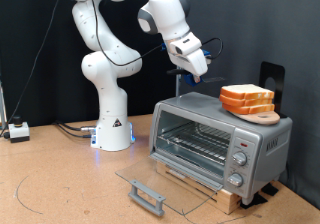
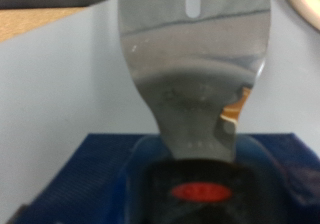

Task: Make a piece of toast with the oven

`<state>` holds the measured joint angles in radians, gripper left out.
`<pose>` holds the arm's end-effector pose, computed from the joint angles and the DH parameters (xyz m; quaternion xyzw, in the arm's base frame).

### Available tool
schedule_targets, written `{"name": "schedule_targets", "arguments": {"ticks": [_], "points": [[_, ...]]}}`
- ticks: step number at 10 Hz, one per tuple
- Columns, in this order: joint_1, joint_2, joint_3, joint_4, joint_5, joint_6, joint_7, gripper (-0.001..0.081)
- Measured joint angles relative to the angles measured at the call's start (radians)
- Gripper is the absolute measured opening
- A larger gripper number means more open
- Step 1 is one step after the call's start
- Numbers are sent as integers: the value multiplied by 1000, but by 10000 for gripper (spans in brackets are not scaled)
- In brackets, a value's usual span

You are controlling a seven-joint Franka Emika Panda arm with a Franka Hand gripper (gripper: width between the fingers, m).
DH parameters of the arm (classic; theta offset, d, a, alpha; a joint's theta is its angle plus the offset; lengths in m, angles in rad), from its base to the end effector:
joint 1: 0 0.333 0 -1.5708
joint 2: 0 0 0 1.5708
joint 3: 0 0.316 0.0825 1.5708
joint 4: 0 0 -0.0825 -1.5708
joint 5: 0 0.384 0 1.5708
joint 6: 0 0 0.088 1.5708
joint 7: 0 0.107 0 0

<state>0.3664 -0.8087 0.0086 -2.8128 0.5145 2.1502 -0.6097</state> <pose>0.2871 0.1347 0.4362 -0.9092 -0.3465 -0.0964 0.2096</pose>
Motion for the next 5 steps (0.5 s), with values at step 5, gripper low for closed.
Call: {"name": "schedule_targets", "arguments": {"ticks": [5], "points": [[-181,-31,-74,-1,-96,-16,9,396]]}}
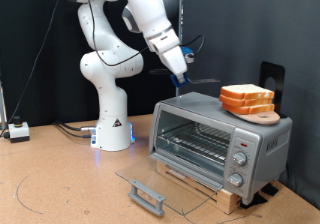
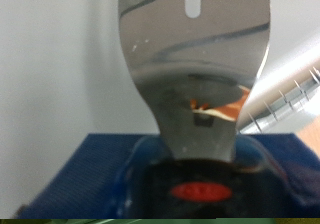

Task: Make a piece of toast with the oven

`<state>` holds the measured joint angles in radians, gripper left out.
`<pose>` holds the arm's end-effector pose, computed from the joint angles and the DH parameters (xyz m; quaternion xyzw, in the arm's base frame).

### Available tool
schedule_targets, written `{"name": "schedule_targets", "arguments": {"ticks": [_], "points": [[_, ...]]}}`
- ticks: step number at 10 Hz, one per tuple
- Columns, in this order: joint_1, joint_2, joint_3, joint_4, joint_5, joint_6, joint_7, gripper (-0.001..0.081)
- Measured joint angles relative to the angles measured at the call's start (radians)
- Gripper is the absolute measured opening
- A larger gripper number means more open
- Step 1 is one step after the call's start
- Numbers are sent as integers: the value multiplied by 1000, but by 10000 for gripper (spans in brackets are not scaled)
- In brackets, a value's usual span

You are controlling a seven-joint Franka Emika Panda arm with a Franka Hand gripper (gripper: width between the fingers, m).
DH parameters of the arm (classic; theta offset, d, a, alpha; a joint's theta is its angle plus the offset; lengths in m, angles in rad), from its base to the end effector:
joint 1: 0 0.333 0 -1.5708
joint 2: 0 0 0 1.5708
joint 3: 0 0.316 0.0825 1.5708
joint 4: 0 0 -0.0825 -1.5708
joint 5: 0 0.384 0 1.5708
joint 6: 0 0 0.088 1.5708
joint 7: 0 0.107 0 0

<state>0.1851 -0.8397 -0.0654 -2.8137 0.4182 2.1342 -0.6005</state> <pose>0.3061 0.0560 0.4429 -0.9400 -0.2600 -0.1206 0.1848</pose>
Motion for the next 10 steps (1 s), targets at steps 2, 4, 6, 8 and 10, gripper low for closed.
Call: {"name": "schedule_targets", "arguments": {"ticks": [2,4,6,8,10], "points": [[-78,-2,-17,0,-54,-6,-3,396],[-133,-2,-65,0,-87,-8,-47,396],[-177,1,-128,2,-129,-30,-107,396],[-210,21,-175,7,-152,-63,-139,396],[-200,20,-173,9,-146,-64,-164,396]]}}
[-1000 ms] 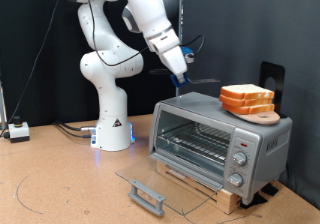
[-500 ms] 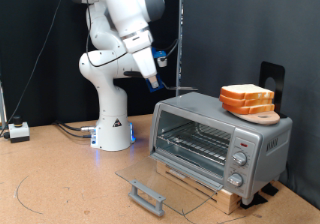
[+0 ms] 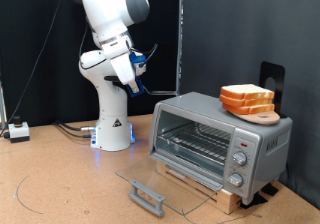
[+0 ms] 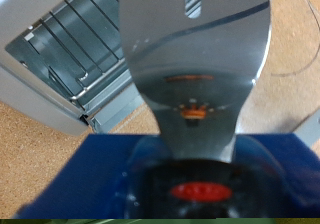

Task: Make a piece of toast with the oven

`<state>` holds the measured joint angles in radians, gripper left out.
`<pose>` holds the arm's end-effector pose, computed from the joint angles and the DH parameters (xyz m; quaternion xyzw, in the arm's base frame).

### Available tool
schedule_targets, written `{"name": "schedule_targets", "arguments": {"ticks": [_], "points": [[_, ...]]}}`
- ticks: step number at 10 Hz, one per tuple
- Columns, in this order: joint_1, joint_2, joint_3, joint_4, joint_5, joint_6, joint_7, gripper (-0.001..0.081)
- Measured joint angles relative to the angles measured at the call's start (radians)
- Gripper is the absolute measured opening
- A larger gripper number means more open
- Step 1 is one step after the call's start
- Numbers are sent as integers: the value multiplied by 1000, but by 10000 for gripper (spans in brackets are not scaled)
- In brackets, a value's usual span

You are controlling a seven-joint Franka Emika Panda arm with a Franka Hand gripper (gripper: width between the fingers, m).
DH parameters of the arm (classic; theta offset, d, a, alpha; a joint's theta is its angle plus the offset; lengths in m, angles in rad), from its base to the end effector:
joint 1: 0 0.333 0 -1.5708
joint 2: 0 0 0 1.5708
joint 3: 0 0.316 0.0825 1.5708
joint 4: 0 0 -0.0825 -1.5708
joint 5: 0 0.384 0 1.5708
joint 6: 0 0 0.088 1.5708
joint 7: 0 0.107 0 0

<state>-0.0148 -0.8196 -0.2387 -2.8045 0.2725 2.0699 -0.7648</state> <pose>0.3036 -0.0578 0.4291 -0.9527 -0.2207 -0.1204 0.1708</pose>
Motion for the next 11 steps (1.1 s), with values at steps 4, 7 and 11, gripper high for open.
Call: {"name": "schedule_targets", "arguments": {"ticks": [4,7,11], "points": [[73,51,20,57,6,70,-30,396],[103,184,31,173,-33,-7,-52,396],[118,235,35,196,-24,11,-59,396]]}}
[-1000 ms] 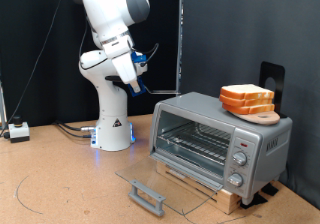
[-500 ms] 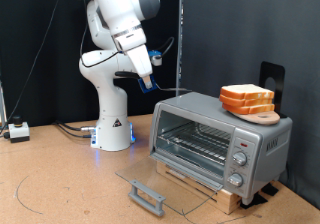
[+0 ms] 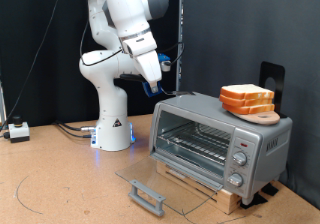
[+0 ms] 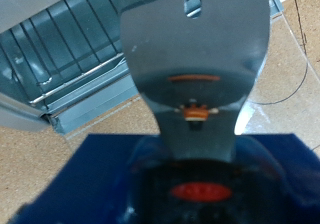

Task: Make a piece of toast with the oven

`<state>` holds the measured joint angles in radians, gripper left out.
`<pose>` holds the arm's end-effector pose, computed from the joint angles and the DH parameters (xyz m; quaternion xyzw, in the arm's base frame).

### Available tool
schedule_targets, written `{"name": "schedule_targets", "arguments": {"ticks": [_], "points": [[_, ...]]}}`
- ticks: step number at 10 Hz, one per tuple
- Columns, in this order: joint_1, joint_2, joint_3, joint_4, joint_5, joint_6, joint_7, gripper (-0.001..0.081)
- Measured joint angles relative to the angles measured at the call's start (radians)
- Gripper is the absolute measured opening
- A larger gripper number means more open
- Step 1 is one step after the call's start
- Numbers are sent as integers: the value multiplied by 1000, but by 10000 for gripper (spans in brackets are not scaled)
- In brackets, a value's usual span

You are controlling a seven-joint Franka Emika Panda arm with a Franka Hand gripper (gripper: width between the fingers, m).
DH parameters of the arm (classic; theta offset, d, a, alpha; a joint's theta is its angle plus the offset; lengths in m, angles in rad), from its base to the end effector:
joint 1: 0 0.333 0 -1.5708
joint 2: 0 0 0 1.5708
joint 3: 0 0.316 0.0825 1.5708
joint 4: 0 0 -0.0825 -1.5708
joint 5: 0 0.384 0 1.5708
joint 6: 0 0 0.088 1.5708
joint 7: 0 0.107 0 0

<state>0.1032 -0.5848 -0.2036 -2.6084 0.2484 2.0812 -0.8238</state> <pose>0.3707 -0.0251 0.4450 -0.9366 -0.3086 -0.0896 0.1399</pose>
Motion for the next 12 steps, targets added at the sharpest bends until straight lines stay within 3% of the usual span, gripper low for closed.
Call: {"name": "schedule_targets", "arguments": {"ticks": [6,12], "points": [[62,14,100,-18,92,116,55,396],[66,46,150,-11,101,129,107,396]]}}
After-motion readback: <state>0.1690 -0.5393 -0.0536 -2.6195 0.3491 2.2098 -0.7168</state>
